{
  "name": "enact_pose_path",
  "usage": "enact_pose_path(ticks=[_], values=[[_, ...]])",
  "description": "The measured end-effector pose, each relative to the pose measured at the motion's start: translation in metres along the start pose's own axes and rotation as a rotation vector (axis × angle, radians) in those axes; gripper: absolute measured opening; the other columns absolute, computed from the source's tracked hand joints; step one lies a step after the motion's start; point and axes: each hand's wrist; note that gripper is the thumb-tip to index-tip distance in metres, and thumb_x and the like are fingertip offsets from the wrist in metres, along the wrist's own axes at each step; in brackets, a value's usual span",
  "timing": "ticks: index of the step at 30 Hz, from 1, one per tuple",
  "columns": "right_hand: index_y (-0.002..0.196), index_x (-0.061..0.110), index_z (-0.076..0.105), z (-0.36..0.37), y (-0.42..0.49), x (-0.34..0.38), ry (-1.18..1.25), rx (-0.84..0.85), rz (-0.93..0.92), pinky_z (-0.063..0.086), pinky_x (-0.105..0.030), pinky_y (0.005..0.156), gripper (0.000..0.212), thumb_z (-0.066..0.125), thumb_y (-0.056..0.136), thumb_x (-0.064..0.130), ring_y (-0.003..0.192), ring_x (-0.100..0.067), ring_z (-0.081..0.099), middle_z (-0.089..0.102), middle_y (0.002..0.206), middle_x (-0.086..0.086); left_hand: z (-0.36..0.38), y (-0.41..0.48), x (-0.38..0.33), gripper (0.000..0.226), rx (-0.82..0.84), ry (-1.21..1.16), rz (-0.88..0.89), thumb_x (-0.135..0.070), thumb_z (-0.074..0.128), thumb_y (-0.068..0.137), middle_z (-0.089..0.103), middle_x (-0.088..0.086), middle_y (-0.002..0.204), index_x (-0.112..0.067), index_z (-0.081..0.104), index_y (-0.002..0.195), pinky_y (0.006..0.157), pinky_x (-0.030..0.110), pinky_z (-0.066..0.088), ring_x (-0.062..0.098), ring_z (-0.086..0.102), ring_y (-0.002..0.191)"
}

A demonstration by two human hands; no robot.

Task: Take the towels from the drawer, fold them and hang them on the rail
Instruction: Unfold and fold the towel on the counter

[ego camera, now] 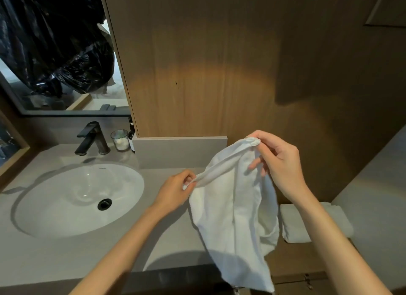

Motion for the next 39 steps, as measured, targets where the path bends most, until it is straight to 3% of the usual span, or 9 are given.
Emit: enact_pose_path(ticks=[7,10,13,16,19,28,31,34,39], values=[[0.103,0.017,0.069,-0.016,-0.017,0.003,0.024,-0.13,-0.027,0.053,-0.021,0.083,0.02,0.053,0.098,0.007,0.097,-0.012,0.065,0.07,0.096,0.011,0.023,-0.013,0.003,0.011,-0.266,-0.096,-0.262,-0.006,0.06,0.081,0.057,0.003,0.083,-0.014,0.052,0.081,0.064,0.031,0.042,0.019,0.054,0.072],[0.104,0.015,0.067,-0.018,-0.028,0.001,0.038,-0.229,0.005,0.049,-0.014,0.08,0.016,0.055,0.097,0.008,0.096,-0.004,0.063,0.068,0.095,0.019,0.018,-0.018,0.01,0.009,-0.342,-0.279,-0.45,-0.013,0.063,0.084,0.062,0.007,0.086,-0.011,0.054,0.088,0.073,0.038,0.051,0.026,0.061,0.078],[0.108,0.011,0.065,-0.016,-0.036,-0.008,0.023,-0.305,0.039,0.048,-0.012,0.08,0.015,0.054,0.097,0.01,0.095,-0.001,0.062,0.066,0.097,0.016,0.005,-0.028,0.013,0.009,-0.393,-0.375,-0.562,-0.019,0.065,0.088,0.066,0.006,0.081,-0.011,0.06,0.088,0.066,0.028,0.048,0.025,0.064,0.08],[0.11,0.011,0.061,-0.01,-0.046,-0.017,-0.024,-0.382,0.079,0.046,-0.012,0.082,0.016,0.05,0.098,0.007,0.095,0.0,0.059,0.063,0.1,0.011,-0.01,-0.041,0.013,0.005,-0.394,-0.592,-0.513,-0.01,0.064,0.088,0.065,0.007,0.072,-0.011,0.065,0.084,0.07,0.025,0.049,0.023,0.061,0.077],[0.113,0.01,0.057,-0.007,-0.059,-0.023,-0.065,-0.465,0.13,0.044,-0.008,0.081,0.019,0.045,0.099,0.005,0.093,0.005,0.056,0.059,0.102,0.01,-0.03,-0.058,0.007,0.012,-0.271,-0.755,-0.461,-0.005,0.06,0.091,0.069,0.011,0.088,-0.013,0.068,0.088,0.084,0.029,0.05,0.02,0.063,0.085],[0.121,0.014,0.053,-0.004,-0.095,-0.015,-0.159,-0.668,0.265,0.043,-0.002,0.076,0.023,0.039,0.103,0.016,0.091,0.008,0.054,0.055,0.107,0.008,-0.087,-0.097,-0.055,0.016,-0.027,-1.132,-0.176,-0.004,0.046,0.098,0.072,0.004,0.092,-0.002,0.061,0.104,0.086,0.02,0.053,0.009,0.068,0.089],[0.122,0.012,0.053,-0.003,-0.103,-0.005,-0.148,-0.72,0.283,0.045,-0.005,0.079,0.024,0.038,0.103,0.015,0.092,0.004,0.054,0.055,0.109,0.007,-0.099,-0.104,-0.075,0.012,0.044,-1.138,-0.125,-0.011,0.049,0.097,0.065,0.002,0.081,-0.006,0.06,0.098,0.069,0.019,0.053,0.008,0.06,0.074],[0.125,0.012,0.053,-0.002,-0.115,-0.001,-0.119,-0.74,0.32,0.046,-0.017,0.088,0.026,0.039,0.103,0.013,0.095,-0.002,0.054,0.055,0.112,0.005,-0.111,-0.109,-0.081,0.02,0.069,-1.051,-0.126,-0.022,0.054,0.096,0.047,-0.001,0.069,-0.017,0.056,0.077,0.052,0.02,0.034,0.008,0.039,0.059],[0.123,0.015,0.053,0.0,-0.138,-0.005,-0.113,-0.707,0.357,0.046,-0.021,0.088,0.024,0.04,0.103,0.014,0.097,-0.003,0.055,0.055,0.105,0.012,-0.117,-0.128,-0.057,0.03,0.134,-0.432,0.081,-0.02,0.054,0.097,0.057,-0.008,0.063,-0.014,0.062,0.069,0.052,0.014,0.036,0.003,0.047,0.058]])
Point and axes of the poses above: each hand's wrist, its own y-axis towards the middle knuckle, its own z-axis out of the palm, x = y × z
